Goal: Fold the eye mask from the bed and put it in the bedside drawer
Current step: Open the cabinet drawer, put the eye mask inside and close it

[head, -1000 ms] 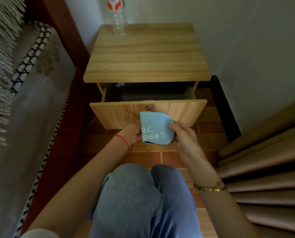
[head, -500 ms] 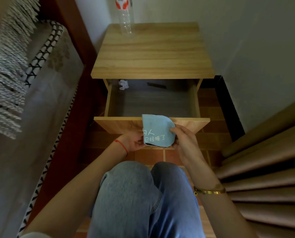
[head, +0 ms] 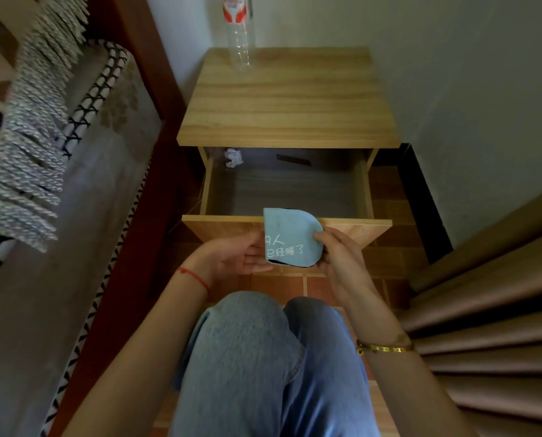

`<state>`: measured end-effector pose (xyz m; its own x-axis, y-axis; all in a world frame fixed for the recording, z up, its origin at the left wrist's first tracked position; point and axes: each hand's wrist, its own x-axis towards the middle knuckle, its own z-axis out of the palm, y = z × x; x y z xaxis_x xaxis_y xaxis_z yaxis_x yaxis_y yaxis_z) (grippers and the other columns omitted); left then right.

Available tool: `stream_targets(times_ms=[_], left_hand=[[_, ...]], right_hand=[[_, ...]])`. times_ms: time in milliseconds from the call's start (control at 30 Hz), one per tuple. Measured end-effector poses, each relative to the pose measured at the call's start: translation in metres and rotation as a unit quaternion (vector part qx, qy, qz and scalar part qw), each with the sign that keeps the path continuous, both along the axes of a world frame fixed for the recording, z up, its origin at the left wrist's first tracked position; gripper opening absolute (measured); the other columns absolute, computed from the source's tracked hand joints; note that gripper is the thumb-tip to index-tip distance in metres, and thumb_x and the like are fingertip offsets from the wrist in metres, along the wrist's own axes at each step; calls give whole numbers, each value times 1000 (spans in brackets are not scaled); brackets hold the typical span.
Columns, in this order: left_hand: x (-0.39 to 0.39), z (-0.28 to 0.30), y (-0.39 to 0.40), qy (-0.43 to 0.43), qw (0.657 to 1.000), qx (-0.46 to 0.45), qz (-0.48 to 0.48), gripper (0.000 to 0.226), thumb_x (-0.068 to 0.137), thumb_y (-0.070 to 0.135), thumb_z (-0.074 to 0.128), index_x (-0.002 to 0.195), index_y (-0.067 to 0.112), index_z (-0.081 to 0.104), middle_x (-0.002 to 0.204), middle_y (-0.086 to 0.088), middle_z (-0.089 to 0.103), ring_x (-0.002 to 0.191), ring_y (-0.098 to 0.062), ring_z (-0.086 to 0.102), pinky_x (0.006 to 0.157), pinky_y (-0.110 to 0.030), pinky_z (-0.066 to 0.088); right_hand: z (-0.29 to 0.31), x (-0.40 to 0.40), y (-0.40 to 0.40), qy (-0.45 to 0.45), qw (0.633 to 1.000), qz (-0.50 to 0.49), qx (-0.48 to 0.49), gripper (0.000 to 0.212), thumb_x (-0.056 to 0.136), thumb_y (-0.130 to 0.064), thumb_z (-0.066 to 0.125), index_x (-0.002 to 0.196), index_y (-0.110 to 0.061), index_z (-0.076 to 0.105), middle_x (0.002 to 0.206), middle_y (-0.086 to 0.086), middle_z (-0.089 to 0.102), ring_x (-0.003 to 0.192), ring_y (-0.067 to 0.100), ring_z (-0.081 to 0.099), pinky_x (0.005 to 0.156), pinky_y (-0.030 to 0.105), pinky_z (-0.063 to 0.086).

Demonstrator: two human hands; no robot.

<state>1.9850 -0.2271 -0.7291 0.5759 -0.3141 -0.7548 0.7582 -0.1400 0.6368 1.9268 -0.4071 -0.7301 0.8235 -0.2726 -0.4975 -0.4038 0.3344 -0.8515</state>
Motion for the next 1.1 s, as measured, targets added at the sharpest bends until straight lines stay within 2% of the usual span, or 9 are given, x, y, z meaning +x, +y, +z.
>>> stream_targets(times_ms=[133, 233, 367, 533, 633, 733, 867, 933, 1100], left_hand=[[-4, 17, 4, -41, 999, -5, 17, 36, 93, 36, 56, 118, 11, 61, 106, -11, 74, 97, -23, 72, 78, -34, 60], [-5, 32, 8, -82, 996, -22, 15, 36, 92, 33, 59, 119, 10, 60, 106, -12, 74, 97, -22, 73, 80, -33, 60], [1, 50, 10, -152, 988, -12, -19, 39, 86, 22, 67, 121, 7, 60, 107, -10, 74, 98, -20, 72, 84, -31, 59], [29, 58, 4, -219, 974, 42, -34, 40, 86, 14, 67, 125, 7, 59, 110, -9, 72, 99, -18, 72, 88, -32, 58], [49, 52, 0, -211, 977, 40, -20, 41, 85, 12, 68, 125, 5, 59, 111, -11, 71, 100, -19, 71, 89, -32, 57], [68, 43, -5, -212, 975, 63, -14, 38, 85, 10, 68, 121, 4, 60, 110, -11, 71, 96, -17, 71, 78, -23, 59], [93, 29, -13, -196, 976, 91, -1, 37, 84, 5, 68, 120, 2, 59, 107, -11, 70, 88, -15, 70, 66, -20, 59], [106, 20, -17, -192, 976, 107, 0, 37, 83, 4, 68, 118, 2, 59, 109, -13, 69, 88, -16, 69, 69, -23, 57], [127, 1, -25, -171, 975, 144, -12, 33, 80, 3, 71, 112, 4, 62, 113, -17, 68, 100, -25, 68, 89, -37, 56]], right_hand=[[5, 3, 1, -1, 1000, 1, -8, 13, 90, -18, 59, 101, -22, 63, 114, 7, 64, 106, 22, 63, 90, 43, 56], [10, 5, -1, -19, 999, 11, -26, 9, 90, -20, 60, 92, -28, 62, 106, 1, 63, 100, 17, 64, 82, 34, 58], [21, 18, -3, -62, 997, 33, -44, 16, 91, -19, 58, 106, -17, 64, 107, 6, 66, 100, 18, 66, 77, 30, 58], [35, 49, -2, -85, 993, 42, -75, 20, 92, -15, 56, 111, -12, 61, 111, 11, 65, 103, 21, 64, 86, 36, 57], [33, 71, -5, -83, 993, 42, -70, 21, 92, -12, 56, 111, -8, 60, 113, 15, 65, 105, 24, 64, 86, 38, 57], [25, 93, -9, -67, 992, 62, -88, 26, 92, -13, 56, 117, -6, 59, 114, 13, 64, 105, 23, 64, 80, 30, 58], [12, 124, -13, -23, 989, 84, -120, 31, 91, -14, 58, 120, -4, 56, 117, 15, 63, 103, 23, 64, 77, 31, 57], [3, 138, -16, 3, 985, 93, -144, 26, 90, -14, 60, 115, -6, 56, 118, 17, 62, 101, 24, 64, 73, 30, 57], [-19, 170, -21, 67, 973, 116, -189, 35, 86, -9, 64, 119, -3, 55, 122, 20, 60, 108, 31, 63, 85, 41, 57]])
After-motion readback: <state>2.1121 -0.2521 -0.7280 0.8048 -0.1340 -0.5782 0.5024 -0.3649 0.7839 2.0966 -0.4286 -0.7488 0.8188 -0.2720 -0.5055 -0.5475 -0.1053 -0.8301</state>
